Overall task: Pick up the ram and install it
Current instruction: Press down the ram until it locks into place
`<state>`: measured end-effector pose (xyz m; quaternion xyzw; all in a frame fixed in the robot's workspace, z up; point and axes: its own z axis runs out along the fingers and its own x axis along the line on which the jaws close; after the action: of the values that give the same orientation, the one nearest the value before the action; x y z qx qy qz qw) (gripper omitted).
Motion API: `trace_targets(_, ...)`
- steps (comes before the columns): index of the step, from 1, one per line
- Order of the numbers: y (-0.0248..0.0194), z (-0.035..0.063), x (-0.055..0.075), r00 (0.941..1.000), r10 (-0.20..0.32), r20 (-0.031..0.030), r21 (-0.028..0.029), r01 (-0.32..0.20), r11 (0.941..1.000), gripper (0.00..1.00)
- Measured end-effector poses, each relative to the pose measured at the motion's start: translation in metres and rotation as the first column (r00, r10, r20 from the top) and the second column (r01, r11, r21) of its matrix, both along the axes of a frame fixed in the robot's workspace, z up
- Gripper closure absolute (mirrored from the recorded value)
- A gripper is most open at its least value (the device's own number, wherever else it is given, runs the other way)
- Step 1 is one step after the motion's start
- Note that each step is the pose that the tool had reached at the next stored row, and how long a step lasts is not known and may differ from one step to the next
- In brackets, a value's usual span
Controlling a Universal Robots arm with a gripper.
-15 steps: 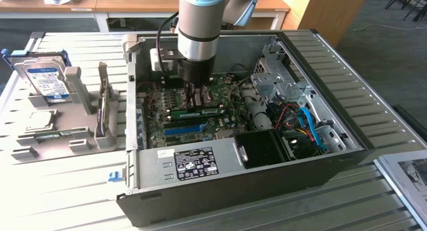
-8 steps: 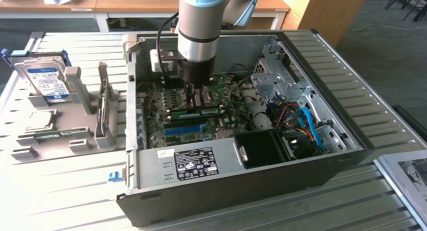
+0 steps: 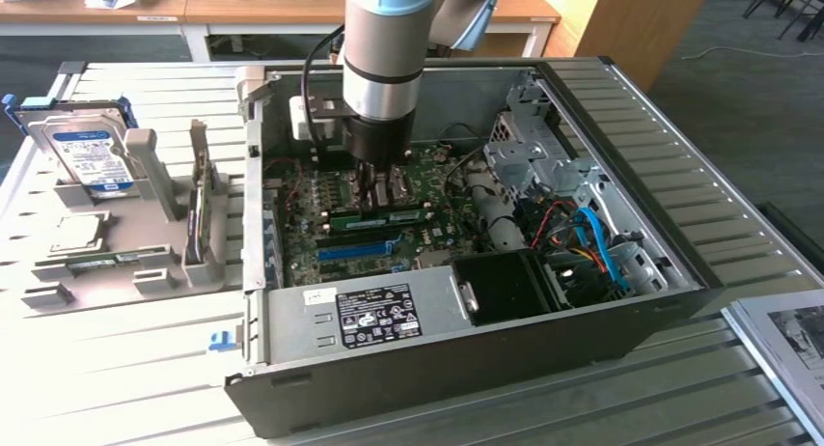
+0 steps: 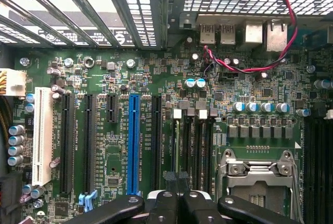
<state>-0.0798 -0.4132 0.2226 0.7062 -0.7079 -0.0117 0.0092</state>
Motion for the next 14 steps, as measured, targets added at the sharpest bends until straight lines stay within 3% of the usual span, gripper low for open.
trace_targets(14, 0.0000, -0.0012, 0.0000, 1.0000, 0.000, 0.0001, -0.0001, 0.000, 1.0000, 0.90)
